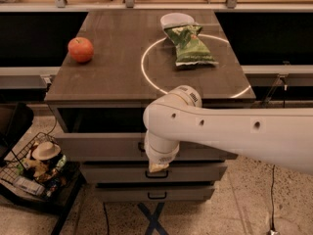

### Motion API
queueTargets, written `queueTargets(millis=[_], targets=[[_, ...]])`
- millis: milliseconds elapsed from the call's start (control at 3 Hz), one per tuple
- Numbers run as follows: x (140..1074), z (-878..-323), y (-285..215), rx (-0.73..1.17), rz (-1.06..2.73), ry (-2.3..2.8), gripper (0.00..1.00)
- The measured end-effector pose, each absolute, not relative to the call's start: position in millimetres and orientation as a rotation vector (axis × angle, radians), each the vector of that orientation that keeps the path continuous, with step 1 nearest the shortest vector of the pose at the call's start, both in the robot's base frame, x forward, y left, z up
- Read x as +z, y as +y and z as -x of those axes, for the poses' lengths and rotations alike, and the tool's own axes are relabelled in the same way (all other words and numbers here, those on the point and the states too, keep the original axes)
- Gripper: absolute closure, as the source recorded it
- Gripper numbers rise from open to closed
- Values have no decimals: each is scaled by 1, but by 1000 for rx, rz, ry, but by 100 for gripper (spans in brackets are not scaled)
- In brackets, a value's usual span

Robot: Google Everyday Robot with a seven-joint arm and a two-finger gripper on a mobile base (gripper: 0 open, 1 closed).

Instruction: Open top drawer

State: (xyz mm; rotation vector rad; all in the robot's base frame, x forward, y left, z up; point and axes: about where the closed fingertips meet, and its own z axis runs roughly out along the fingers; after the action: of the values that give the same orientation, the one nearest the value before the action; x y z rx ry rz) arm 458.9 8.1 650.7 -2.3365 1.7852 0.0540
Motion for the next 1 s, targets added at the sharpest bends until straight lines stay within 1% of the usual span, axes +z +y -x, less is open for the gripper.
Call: queueTargets(millis=[333,667,1000], targets=[[651,-459,8,54,2337,1785,87],[652,-459,8,54,2337,1785,100],[652,-459,8,54,2337,1785,100]])
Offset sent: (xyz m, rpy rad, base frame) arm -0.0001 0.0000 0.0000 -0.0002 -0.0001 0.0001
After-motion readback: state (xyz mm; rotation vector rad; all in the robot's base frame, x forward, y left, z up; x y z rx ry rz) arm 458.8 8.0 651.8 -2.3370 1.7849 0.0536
